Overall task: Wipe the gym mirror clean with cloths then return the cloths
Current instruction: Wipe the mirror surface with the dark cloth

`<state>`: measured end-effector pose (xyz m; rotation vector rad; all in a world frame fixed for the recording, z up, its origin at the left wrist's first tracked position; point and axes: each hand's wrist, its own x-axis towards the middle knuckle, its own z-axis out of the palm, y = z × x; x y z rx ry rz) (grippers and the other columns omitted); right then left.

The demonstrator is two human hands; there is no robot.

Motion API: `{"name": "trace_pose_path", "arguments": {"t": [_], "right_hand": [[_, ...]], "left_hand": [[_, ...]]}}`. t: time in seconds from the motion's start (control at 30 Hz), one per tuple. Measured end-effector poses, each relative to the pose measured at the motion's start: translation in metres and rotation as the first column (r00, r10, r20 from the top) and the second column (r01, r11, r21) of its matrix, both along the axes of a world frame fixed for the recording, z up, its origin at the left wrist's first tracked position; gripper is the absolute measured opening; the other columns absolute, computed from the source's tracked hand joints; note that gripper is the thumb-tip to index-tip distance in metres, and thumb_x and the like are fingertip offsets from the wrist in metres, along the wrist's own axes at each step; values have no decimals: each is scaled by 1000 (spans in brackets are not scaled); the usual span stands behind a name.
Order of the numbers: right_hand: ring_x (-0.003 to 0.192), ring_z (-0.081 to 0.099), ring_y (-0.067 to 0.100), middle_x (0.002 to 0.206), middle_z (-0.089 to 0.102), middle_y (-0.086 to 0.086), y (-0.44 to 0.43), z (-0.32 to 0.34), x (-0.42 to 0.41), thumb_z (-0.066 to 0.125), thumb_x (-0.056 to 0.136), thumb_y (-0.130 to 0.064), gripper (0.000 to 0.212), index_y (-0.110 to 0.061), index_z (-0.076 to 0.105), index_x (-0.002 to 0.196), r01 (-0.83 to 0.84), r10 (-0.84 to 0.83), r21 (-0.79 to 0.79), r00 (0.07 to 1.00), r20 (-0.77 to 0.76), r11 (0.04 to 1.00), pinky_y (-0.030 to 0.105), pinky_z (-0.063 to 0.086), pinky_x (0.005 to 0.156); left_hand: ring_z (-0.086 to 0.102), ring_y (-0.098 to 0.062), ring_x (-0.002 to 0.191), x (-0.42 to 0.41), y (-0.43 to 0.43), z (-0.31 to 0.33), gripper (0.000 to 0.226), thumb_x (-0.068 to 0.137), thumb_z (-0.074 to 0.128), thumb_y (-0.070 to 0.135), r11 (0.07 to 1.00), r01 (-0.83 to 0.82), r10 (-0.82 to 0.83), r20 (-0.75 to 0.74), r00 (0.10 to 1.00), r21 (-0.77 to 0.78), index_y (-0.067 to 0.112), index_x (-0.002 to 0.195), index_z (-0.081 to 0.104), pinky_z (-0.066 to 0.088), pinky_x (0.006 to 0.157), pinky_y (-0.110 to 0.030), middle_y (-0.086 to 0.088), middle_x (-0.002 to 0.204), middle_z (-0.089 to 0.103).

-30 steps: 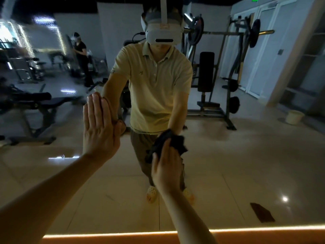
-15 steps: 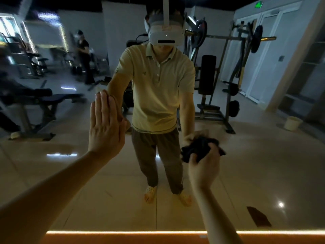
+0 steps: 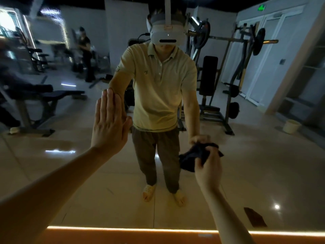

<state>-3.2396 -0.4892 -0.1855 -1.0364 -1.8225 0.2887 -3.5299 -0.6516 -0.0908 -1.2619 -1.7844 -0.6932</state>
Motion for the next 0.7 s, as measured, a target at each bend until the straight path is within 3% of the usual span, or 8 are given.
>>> {"name": "trace_pose_path", "arguments": {"t": [0.1,0.2,0.27,0.3,0.37,0.43,0.53,0.7], "right_hand": [[112,64,29,123,62,9,8,16,-5,68,87,-1,42,-10,54,126,168,-195,-139,957,-214,976,27,51,87],[114,61,22,124,64,7,-29,1,-58,68,89,-7,41,-9,57,129,58,-56,3,982,-183,998,29,52,98],[108,61,16,117,66,2,-59,-18,-97,69,92,-12,35,-17,58,124,-178,177,117,984,22,977,30,56,92],[107,61,16,116,66,0,-70,-28,-113,70,93,-12,35,-21,57,124,-331,304,141,935,181,933,33,57,91],[113,63,23,123,65,4,-83,-41,-131,68,95,-12,42,-19,55,134,-575,480,77,743,467,815,41,55,97],[111,66,29,124,65,8,-80,-37,-132,69,94,-12,46,-15,55,138,-639,483,102,667,568,762,43,53,95],[97,65,28,112,61,8,-62,21,-123,64,93,-18,38,-15,57,130,-550,356,399,811,465,733,42,54,82],[119,47,33,136,41,15,-25,198,-131,60,95,-21,54,-18,48,147,-166,132,693,986,103,701,48,45,100]], "left_hand": [[-11,-34,161,2,-2,0,81,109,43,35,1000,11,-11,13,1000,-6,0,165,-5,1,132,-50,-22,172,-9],[-8,-35,162,3,-5,3,81,109,43,36,1000,10,-10,4,1000,-17,0,165,-4,0,132,-47,-20,173,-9],[-7,-34,162,0,-7,3,81,109,43,37,999,-2,1,-17,1000,-49,0,165,-3,-3,132,-43,-18,173,-11],[-8,-34,162,-3,-10,4,82,109,43,38,997,-13,11,-28,1000,-71,1,165,-3,-5,132,-41,-18,173,-11],[-7,-32,162,-8,-17,6,81,109,42,38,992,-23,18,-45,999,-121,2,166,-2,-6,132,-38,-17,174,-11],[-5,-31,163,-13,-27,10,79,108,42,33,986,-21,10,-68,998,-168,4,167,-1,-4,132,-37,-17,175,-8],[1,-29,163,-16,-43,19,79,101,44,21,978,4,-27,-112,993,-208,5,167,4,3,133,-42,-15,176,-1],[21,-31,160,-18,-62,40,80,96,52,13,988,64,-70,-41,997,-142,9,167,16,23,129,-53,-13,173,20]]}}
